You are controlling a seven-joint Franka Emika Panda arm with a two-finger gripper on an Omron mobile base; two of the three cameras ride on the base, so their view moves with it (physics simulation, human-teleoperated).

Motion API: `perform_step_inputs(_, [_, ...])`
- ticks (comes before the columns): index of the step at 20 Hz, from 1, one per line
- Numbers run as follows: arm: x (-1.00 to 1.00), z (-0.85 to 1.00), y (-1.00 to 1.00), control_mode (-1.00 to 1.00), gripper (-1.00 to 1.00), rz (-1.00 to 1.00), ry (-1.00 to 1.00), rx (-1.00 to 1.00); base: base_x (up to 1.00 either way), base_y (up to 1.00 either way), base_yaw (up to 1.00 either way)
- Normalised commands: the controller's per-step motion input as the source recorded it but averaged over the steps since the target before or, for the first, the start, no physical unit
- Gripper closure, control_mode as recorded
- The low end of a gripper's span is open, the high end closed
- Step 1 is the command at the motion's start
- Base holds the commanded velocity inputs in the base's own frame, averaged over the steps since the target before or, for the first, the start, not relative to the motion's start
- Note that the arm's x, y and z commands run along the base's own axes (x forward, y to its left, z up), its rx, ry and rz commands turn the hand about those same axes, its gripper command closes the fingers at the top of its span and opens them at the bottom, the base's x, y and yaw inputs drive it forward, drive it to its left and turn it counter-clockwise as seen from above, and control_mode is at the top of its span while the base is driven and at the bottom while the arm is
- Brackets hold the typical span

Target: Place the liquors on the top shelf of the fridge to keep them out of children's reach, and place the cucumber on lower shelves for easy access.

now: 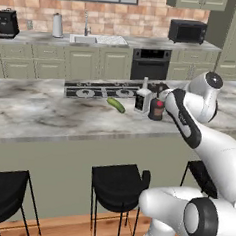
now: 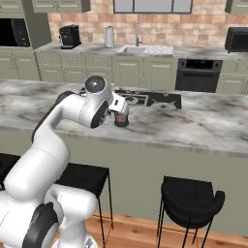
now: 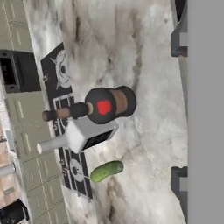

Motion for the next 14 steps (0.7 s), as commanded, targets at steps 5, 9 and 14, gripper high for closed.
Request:
perform_step_inputs(5, [0.16, 0.02, 0.00, -1.00, -1.00, 0.17, 0.00, -0.11, 0.00, 0.00, 0.00])
perform_step_inputs(9, [0.15, 0.02, 0.00, -1.00, -1.00, 0.16, 0.00, -0.14, 0.00, 0.00, 0.00])
perform_step_inputs(14, [0.28, 0.00, 0.00, -1.00, -1.00, 0.11, 0.00, -0.05, 0.00, 0.00, 0.00])
